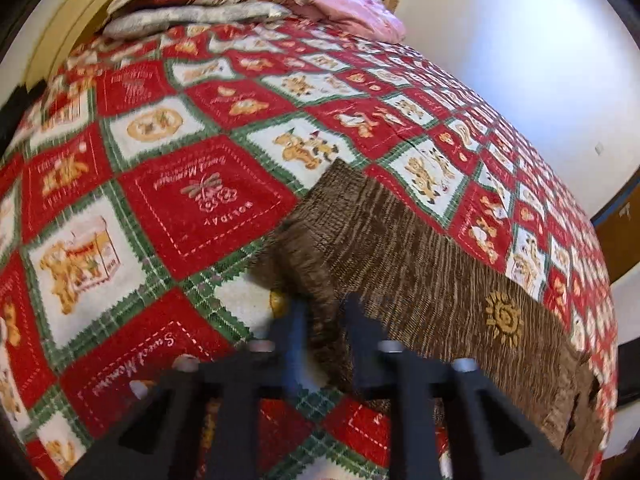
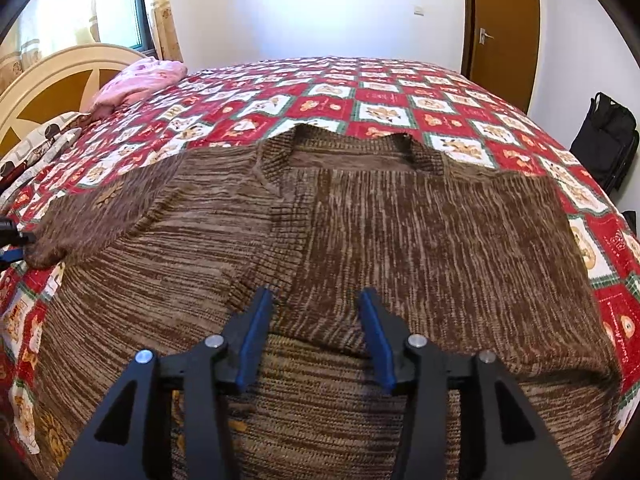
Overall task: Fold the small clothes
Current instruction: 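Grasp the other sleeve with the left gripper and fold it across the back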
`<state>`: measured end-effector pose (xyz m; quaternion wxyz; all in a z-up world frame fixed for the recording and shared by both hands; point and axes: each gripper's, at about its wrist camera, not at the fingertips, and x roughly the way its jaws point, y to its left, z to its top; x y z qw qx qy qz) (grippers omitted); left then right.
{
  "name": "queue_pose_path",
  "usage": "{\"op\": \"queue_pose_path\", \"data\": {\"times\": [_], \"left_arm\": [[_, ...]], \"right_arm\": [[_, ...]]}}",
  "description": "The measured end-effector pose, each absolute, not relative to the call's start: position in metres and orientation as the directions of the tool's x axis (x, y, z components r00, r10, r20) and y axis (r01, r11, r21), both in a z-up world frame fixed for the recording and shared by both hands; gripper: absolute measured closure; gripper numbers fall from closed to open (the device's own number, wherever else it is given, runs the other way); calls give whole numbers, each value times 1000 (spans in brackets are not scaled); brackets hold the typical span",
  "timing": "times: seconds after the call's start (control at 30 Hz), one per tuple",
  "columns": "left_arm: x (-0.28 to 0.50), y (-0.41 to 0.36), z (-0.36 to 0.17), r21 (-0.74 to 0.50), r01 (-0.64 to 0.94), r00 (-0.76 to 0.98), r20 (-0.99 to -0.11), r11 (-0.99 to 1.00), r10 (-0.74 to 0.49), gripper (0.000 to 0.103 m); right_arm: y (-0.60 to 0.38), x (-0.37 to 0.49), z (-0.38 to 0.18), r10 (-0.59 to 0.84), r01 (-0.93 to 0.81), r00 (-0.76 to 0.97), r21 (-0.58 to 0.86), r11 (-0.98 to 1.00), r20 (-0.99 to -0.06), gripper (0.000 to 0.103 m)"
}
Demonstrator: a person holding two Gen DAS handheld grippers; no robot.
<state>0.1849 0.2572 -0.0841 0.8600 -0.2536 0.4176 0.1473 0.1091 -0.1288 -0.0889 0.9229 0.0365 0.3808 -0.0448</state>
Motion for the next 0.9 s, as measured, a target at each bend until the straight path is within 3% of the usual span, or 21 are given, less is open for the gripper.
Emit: {"op": "queue_pose_path", "data": {"times": [0.17, 0.3, 0.43, 0.57, 0.7, 0.9], "left_arm": [[189, 245, -77, -267, -443, 625, -776, 856, 81, 95], [187, 216, -49, -231, -364, 696, -711, 902, 99, 95], [181, 156, -14, -174, -172, 790, -612, 970, 30, 95], [161, 76, 2, -125, 95, 822, -550, 988, -149, 95], [135, 2, -12, -55, 298, 776, -567, 953, -276, 95], [140, -23, -53, -59, 327, 659, -701, 943, -273, 95]], "right_arm": [[-129, 109, -89, -55, 109, 708, 32, 993, -704, 52], [-129, 108, -88, -47, 110, 709, 44, 993, -704, 52], [-130, 108, -89, -42, 110, 710, 52, 993, -703, 51], [-132, 108, -88, -34, 112, 713, 67, 991, -700, 51], [-135, 108, -89, -8, 109, 717, 100, 989, -697, 48], [-134, 108, -88, -1, 101, 718, 103, 989, -696, 46]]}}
